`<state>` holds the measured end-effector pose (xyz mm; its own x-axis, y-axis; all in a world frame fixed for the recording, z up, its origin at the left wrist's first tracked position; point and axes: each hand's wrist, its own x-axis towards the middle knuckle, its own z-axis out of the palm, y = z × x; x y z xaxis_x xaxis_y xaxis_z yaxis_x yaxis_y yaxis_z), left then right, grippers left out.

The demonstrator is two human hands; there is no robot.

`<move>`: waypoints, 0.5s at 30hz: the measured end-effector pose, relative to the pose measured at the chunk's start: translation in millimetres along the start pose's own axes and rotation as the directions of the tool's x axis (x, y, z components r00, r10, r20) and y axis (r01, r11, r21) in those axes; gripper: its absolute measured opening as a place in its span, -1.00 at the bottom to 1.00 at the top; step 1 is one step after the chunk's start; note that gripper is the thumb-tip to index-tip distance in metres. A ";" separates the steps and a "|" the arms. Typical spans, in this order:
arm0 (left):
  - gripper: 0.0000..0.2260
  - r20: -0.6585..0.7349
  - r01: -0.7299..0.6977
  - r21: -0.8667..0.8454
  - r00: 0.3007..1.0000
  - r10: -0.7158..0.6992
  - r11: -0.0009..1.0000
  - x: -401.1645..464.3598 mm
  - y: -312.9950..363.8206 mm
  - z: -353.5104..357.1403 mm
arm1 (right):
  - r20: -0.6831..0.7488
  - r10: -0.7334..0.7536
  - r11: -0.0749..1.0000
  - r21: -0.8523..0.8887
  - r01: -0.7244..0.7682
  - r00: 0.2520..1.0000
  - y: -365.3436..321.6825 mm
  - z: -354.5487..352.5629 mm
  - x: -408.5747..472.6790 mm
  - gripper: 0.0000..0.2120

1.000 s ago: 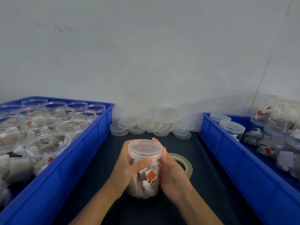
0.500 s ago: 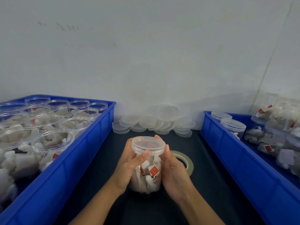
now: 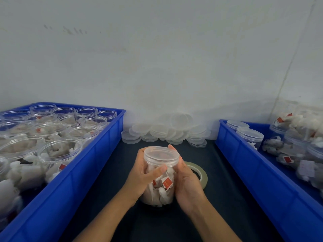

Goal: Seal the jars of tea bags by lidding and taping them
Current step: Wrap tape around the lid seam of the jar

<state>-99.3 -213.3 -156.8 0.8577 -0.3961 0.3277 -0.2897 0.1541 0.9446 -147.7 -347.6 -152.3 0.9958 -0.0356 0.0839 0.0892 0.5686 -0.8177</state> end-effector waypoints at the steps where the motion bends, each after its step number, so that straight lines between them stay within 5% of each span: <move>1: -0.31 0.022 -0.001 0.036 1.000 0.000 0.999 -0.2 0.7 -0.5 | -0.004 0.001 1.000 -0.002 -0.001 1.000 -1.0 -0.4 -1.5 -0.66; 7: -0.29 0.061 0.008 0.145 0.998 -0.017 0.989 2.1 13.4 19.6 | -0.098 -0.028 0.999 -0.043 0.024 0.995 -17.2 -6.2 -10.8 -0.68; 15: -0.31 0.068 -0.061 0.110 0.996 0.054 0.992 38.9 56.1 88.5 | -0.288 -0.297 0.932 -0.293 0.211 0.910 -81.6 -23.5 -22.3 -0.75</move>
<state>-119.8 -300.1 -89.4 0.8101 -0.4475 0.3788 -0.3868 0.0777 0.9189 -176.8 -412.5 -100.8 0.8854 -0.4382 0.1550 0.2990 0.2817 -0.9117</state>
